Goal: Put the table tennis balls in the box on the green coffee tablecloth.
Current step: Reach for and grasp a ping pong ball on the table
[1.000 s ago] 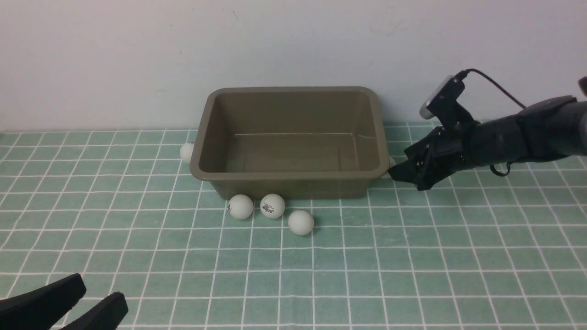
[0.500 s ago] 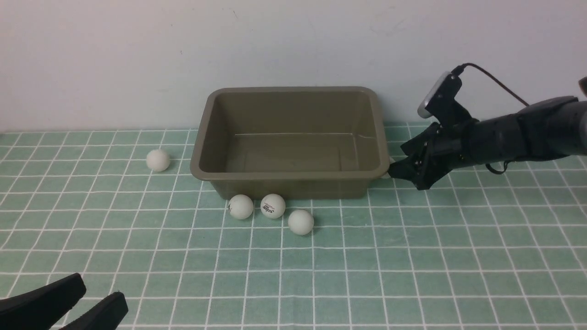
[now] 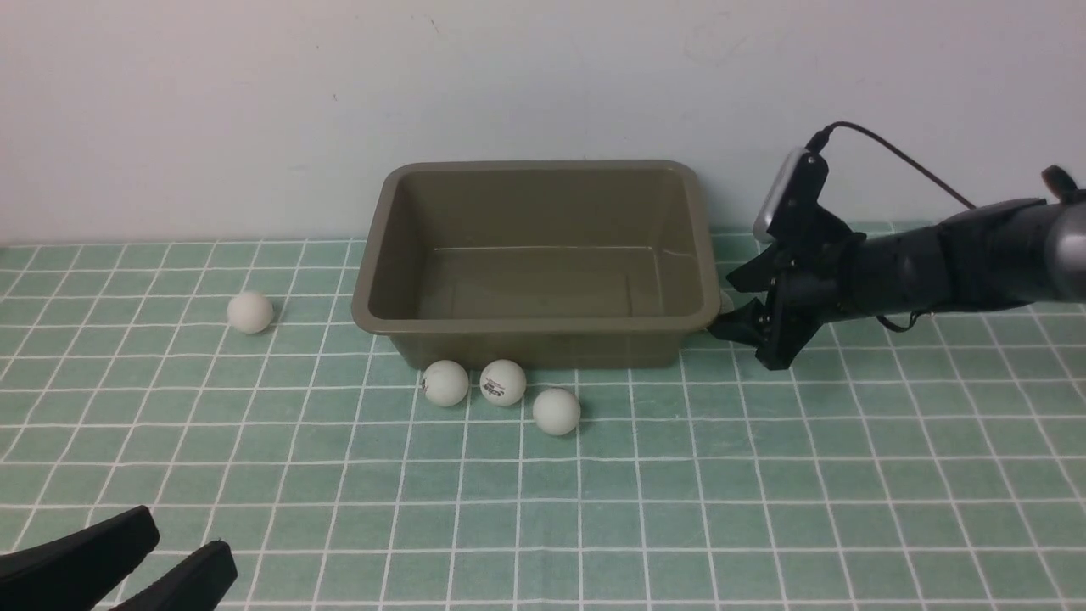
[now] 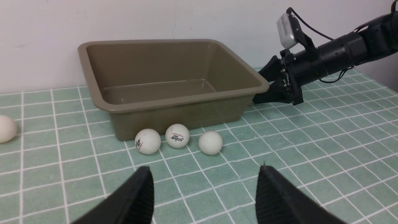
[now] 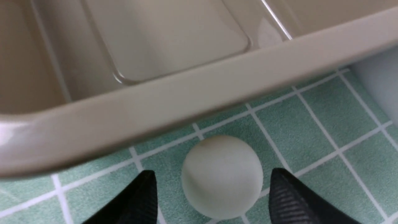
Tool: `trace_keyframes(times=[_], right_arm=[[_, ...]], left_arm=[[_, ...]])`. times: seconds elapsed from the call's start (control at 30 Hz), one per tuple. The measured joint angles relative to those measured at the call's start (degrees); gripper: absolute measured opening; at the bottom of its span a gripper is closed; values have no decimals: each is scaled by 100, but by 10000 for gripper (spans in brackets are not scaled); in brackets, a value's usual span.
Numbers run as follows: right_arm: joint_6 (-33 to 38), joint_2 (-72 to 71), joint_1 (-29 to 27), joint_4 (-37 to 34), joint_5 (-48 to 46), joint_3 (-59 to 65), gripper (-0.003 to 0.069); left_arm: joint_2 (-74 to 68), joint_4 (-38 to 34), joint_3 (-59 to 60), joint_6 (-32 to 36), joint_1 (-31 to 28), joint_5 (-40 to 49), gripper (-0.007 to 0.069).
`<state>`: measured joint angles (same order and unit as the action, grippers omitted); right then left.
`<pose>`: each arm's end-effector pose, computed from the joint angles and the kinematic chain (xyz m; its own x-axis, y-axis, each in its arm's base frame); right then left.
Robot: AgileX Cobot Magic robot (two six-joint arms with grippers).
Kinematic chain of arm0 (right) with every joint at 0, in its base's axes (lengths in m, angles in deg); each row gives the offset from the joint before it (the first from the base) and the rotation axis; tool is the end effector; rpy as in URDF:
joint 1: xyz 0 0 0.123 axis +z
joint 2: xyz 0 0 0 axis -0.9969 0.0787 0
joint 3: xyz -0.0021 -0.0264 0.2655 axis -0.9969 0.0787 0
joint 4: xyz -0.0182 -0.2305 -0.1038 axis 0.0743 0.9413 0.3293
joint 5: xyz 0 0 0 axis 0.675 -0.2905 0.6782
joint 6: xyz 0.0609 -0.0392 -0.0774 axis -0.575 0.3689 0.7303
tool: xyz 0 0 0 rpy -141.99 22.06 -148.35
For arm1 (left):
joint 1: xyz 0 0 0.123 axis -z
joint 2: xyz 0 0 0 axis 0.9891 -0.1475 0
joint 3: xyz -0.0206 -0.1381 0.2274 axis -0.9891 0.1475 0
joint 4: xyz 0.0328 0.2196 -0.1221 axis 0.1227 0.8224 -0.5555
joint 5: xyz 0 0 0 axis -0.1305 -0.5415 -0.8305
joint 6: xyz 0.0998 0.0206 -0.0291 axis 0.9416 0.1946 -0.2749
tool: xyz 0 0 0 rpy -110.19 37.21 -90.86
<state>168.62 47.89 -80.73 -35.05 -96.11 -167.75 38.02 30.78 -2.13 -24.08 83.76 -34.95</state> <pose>0.4325 0.1024 0.1101 -0.1112 -0.6101 -0.7845 -0.8768 0.4318 -0.2116 0.0913 -0.0474 0.2474 -0.2479 -0.1083 -0.9627 0.4116 0.8878 -0.2059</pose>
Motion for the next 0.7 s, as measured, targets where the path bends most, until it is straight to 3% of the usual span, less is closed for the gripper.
trace_keyframes(times=[0.4,0.7], right_arm=[[709,327,0,-1008,62,-30,405],[778,496,0,-1578,54,-64,353]], left_arm=[[0,0,0,5,0,0,405],[0,0,0,23,0,0,405]])
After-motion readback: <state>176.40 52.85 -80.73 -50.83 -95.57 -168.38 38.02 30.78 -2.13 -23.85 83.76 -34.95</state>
